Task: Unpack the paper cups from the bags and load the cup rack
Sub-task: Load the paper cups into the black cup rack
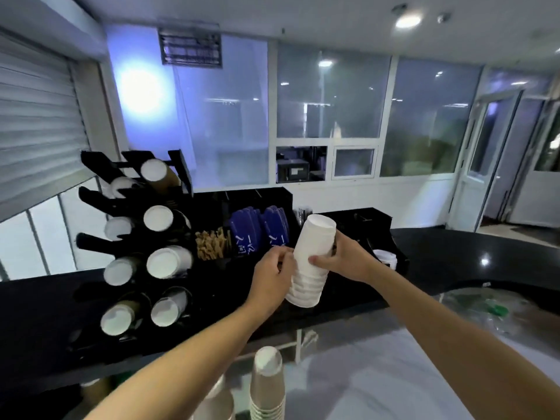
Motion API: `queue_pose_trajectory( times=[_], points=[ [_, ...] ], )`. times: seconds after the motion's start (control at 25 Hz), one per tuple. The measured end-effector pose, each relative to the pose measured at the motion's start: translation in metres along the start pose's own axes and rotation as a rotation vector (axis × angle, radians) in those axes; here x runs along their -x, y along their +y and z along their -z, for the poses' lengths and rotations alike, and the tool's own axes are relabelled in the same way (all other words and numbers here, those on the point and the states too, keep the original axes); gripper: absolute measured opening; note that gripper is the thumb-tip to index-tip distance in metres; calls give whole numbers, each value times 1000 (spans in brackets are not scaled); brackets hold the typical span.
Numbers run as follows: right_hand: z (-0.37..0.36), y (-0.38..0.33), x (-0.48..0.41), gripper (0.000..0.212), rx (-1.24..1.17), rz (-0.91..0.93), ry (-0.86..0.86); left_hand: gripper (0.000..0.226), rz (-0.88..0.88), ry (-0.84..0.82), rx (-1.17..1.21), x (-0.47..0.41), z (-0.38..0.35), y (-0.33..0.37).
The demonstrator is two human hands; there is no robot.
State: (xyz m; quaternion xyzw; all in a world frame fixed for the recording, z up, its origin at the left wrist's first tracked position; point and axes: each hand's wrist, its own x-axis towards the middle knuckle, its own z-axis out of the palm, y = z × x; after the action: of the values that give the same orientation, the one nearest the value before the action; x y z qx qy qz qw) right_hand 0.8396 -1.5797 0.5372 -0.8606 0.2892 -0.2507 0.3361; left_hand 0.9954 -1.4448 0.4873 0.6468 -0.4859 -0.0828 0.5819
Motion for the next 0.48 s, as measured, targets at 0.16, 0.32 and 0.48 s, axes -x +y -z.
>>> queue_pose_trajectory(
  times=[0.16, 0.32, 0.48],
  points=[
    [-37, -64, -32, 82, 0, 139, -32, 32, -52, 143, 28, -9, 82, -4],
    [-96, -118, -43, 75, -89, 240, -142, 35, -24, 278, 0, 5, 161, -22],
    [-157, -147, -35, 67, -140, 323, -236, 30, -49, 384, -187, 35, 215, -46]
  ],
)
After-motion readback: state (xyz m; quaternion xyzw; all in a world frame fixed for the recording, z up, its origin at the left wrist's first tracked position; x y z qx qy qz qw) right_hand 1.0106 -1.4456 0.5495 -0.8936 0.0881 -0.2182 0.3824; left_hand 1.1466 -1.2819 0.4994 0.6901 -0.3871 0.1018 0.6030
